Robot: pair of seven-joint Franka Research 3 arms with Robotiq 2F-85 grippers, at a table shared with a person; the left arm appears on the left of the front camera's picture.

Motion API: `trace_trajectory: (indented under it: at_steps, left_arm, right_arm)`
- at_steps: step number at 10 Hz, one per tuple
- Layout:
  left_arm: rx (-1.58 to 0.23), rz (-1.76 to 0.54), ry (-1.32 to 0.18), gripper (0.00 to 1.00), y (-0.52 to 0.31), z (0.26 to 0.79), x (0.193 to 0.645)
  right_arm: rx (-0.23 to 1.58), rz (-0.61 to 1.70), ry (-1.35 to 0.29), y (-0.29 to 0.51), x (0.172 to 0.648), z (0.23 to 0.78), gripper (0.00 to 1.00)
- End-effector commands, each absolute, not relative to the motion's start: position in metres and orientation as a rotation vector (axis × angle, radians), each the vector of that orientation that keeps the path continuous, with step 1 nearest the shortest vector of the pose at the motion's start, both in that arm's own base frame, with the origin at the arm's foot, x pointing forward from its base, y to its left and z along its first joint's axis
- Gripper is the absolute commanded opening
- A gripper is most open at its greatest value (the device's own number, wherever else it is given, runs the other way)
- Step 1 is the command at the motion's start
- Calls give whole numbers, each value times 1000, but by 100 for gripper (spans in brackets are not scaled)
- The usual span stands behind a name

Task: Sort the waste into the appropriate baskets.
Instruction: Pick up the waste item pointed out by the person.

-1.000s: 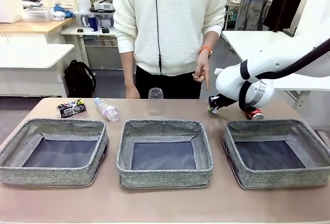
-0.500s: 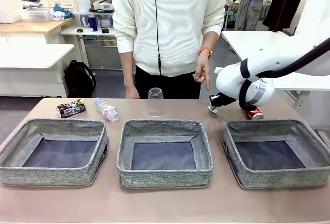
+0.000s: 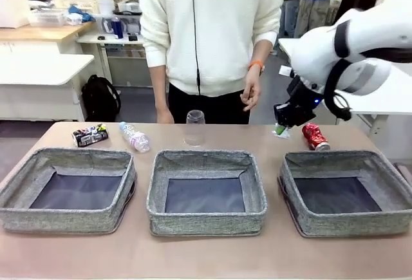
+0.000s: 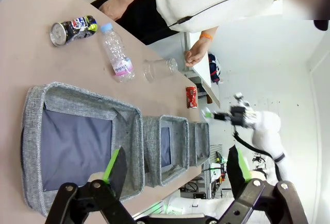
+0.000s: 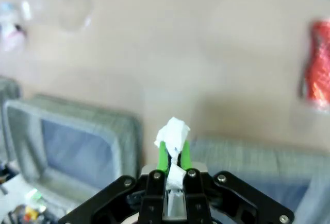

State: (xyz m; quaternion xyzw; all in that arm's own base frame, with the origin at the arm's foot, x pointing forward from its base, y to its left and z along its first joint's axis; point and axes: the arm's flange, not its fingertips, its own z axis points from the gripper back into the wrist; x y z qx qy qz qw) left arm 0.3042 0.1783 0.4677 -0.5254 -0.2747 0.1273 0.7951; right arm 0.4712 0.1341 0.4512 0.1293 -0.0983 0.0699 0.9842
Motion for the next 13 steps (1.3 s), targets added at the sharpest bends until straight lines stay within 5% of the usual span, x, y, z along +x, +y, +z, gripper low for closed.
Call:
trace_trajectory:
  at_steps: [1, 2, 4, 5, 6, 8, 10, 13]
  left_arm:
    - [-1141, 257, -612, 100, 178, 468, 304]
    - [-1141, 257, -612, 100, 178, 468, 304]
    - [-1141, 257, -612, 100, 178, 468, 304]
    - [-1141, 257, -612, 100, 178, 468, 304]
    - [-1141, 257, -612, 100, 178, 468, 304]
    - [-1141, 257, -612, 100, 178, 468, 304]
    - [-1141, 257, -612, 100, 178, 468, 304]
    - [-1141, 257, -612, 100, 178, 468, 304]
  right_arm:
    - [73, 149, -220, 151, 358, 518, 0]
    - [28, 198, -214, 159, 332, 517, 0]
    - [136, 151, -203, 149, 369, 513, 0]
    - [76, 170, -217, 155, 334, 525, 9]
    - [288, 130, -62, 150, 377, 491, 9]
    - [293, 324, 13, 232, 382, 529, 9]
    - [266, 162, 31, 309, 375, 583, 9]
    - [157, 220, 72, 379, 351, 632, 9]
